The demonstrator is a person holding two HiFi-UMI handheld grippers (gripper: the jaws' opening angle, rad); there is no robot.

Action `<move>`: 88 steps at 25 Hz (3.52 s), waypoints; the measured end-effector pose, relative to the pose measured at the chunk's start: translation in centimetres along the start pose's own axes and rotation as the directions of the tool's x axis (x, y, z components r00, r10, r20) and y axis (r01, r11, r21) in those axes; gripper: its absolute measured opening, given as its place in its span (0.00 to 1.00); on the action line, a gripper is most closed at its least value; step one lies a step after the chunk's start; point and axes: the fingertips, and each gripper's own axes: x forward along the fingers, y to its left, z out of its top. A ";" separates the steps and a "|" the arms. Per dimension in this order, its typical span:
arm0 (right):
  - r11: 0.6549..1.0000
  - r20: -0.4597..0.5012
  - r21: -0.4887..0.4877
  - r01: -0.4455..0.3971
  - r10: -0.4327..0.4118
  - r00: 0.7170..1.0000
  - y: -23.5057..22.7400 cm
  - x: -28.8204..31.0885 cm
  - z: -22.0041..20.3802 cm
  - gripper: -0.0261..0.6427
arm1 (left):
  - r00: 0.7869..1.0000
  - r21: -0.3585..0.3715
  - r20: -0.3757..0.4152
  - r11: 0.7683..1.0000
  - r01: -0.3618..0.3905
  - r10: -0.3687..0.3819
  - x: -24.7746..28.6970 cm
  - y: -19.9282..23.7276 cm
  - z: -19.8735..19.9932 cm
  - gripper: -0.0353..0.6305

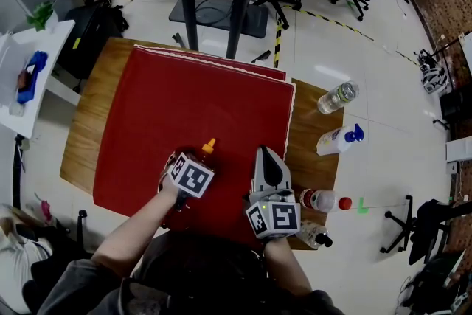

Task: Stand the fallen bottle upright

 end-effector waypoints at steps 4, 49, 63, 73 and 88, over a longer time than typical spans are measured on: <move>1.000 -0.002 0.006 0.002 -0.002 1.000 -0.2 -0.1 -0.2 0.05 | 0.999 0.006 -0.013 0.999 -0.040 0.040 0.4 -0.3 0.1 0.66; 1.000 -0.008 -0.005 -0.006 0.006 1.000 1.3 -1.6 -0.1 0.05 | 0.984 0.130 0.177 0.990 -0.045 0.021 -9.2 -1.2 -1.3 0.52; 1.000 -0.008 -0.021 -0.015 0.014 1.000 3.6 -2.6 -0.2 0.05 | 0.902 0.019 0.433 1.000 -0.018 0.008 -13.0 0.8 0.8 0.52; 0.998 -0.015 -0.057 -0.007 0.006 1.000 3.9 -2.7 -0.8 0.05 | 0.836 -0.008 0.547 0.999 -0.047 0.044 -10.7 1.8 1.7 0.52; 0.998 -0.027 -0.067 0.004 -0.006 1.000 4.3 -2.5 -1.8 0.05 | 0.756 -0.007 0.649 0.994 -0.105 0.084 -10.0 2.5 1.7 0.52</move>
